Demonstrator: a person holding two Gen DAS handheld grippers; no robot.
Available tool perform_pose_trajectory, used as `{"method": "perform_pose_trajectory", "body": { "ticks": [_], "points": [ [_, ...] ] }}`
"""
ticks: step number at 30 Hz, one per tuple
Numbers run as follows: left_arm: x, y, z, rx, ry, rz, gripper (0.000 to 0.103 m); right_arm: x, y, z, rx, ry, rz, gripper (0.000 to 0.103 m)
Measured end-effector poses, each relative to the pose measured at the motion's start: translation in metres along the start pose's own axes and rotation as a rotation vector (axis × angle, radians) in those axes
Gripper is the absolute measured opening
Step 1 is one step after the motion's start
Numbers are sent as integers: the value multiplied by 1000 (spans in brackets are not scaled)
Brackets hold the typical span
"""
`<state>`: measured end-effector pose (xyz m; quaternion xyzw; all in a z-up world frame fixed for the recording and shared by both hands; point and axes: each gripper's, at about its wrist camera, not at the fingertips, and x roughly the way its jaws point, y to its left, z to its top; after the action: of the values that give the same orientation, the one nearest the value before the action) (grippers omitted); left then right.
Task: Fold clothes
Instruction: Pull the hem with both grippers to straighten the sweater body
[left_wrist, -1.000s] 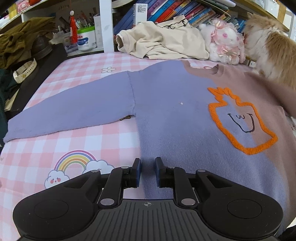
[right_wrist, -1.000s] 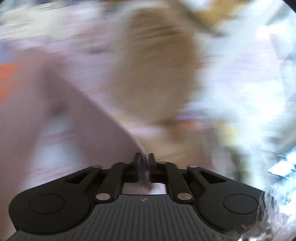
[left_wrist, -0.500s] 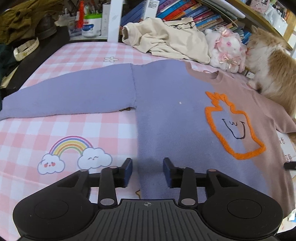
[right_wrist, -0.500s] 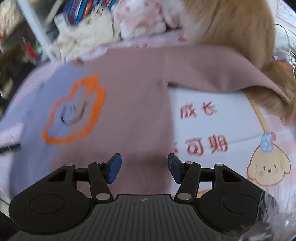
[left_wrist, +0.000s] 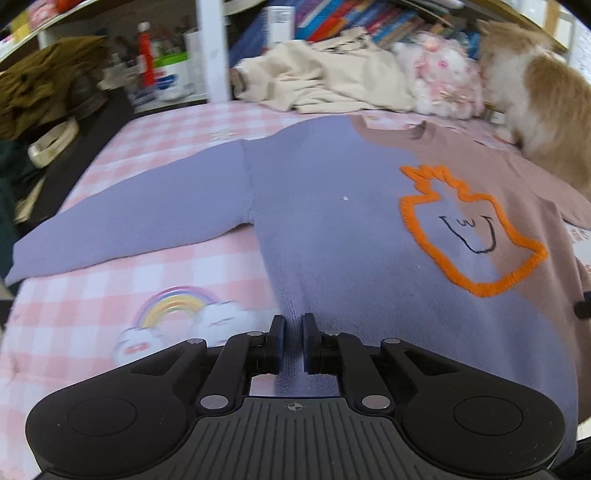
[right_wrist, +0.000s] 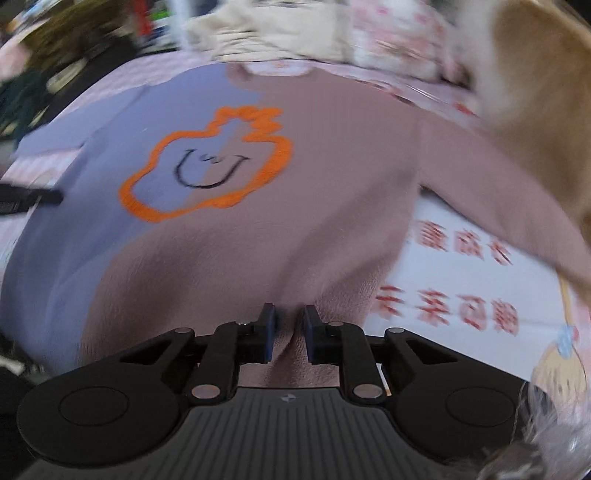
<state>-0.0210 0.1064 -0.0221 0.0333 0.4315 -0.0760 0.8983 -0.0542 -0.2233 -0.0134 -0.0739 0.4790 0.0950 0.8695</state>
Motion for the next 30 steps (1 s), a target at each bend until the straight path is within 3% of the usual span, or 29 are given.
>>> {"method": "perform_pose_trajectory", "body": {
  "ticks": [6, 13, 25, 28, 30],
  "points": [
    [-1, 22, -1, -43, 8, -11, 9, 3, 32, 4, -120, -9, 42, 16],
    [3, 9, 4, -14, 6, -30, 9, -3, 3, -3, 47, 2, 27, 14],
    [12, 10, 8, -54, -24, -57, 9, -6, 6, -8, 94, -34, -3, 14],
    [16, 14, 14, -75, -18, -57, 10, -8, 7, -7, 111, -39, -10, 18],
    [15, 16, 15, -82, -12, -47, 14, -11, 7, -8, 135, -44, -14, 29]
  ]
}}
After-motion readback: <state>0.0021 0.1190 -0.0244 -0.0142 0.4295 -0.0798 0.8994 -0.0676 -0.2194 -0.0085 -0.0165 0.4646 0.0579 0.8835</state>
